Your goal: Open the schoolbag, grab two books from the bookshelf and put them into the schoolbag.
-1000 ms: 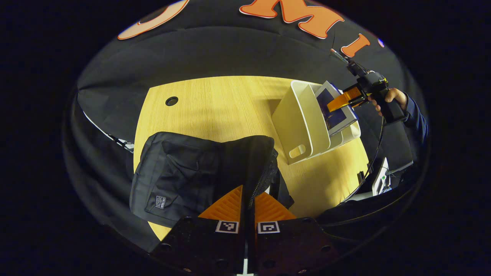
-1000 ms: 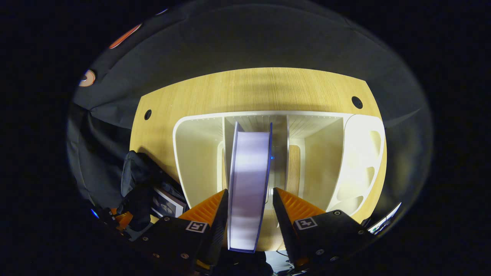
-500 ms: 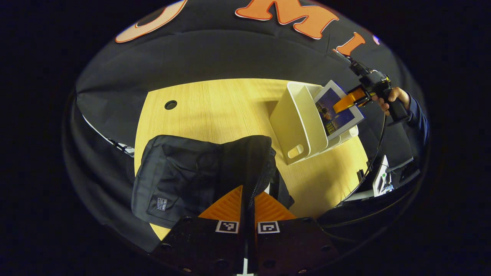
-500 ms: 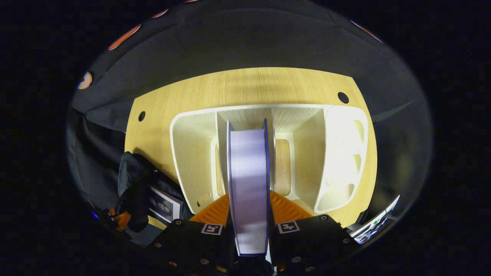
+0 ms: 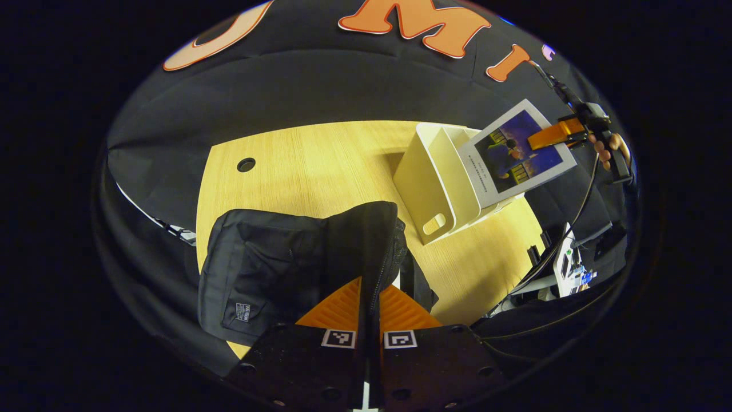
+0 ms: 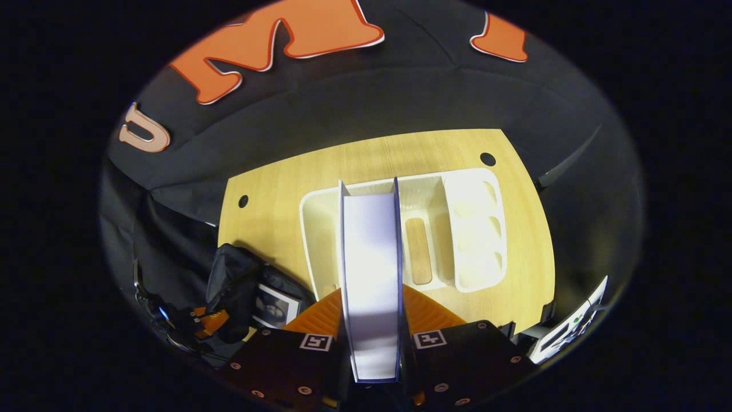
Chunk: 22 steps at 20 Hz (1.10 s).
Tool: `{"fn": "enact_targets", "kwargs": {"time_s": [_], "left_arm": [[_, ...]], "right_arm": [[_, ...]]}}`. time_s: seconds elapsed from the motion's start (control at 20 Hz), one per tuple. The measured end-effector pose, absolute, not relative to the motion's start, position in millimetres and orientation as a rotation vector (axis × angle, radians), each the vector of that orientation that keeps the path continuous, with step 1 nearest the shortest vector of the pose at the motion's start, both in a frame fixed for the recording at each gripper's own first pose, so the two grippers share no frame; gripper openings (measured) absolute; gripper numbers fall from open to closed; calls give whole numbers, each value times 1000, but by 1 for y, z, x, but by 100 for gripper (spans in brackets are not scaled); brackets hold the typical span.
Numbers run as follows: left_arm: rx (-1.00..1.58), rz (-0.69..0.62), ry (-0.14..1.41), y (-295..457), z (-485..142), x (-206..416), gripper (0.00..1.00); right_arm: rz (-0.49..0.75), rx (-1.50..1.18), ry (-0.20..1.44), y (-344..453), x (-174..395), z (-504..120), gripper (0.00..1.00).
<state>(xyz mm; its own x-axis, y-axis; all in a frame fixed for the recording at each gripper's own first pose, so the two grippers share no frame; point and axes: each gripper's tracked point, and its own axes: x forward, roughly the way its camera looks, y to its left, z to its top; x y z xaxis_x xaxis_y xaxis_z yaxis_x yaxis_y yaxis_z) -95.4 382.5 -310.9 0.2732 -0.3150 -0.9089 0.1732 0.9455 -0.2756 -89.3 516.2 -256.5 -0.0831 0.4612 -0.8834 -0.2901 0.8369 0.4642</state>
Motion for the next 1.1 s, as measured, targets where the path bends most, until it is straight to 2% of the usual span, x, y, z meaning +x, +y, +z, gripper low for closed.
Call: {"fn": "enact_targets", "kwargs": {"time_s": [0.4, 0.9, 1.1], "left_arm": [[-97, -370, 1241, 382, -308, -95, 4], [-27, -409, 1219, 383, -294, -87, 4], [-14, -418, 1203, 383, -287, -82, 4]], "right_arm": [[729, 331, 1537, 541, -167, -208, 37], [880, 549, 1631, 606, -268, -198, 37], [895, 607, 1645, 637, -295, -208, 37]]}}
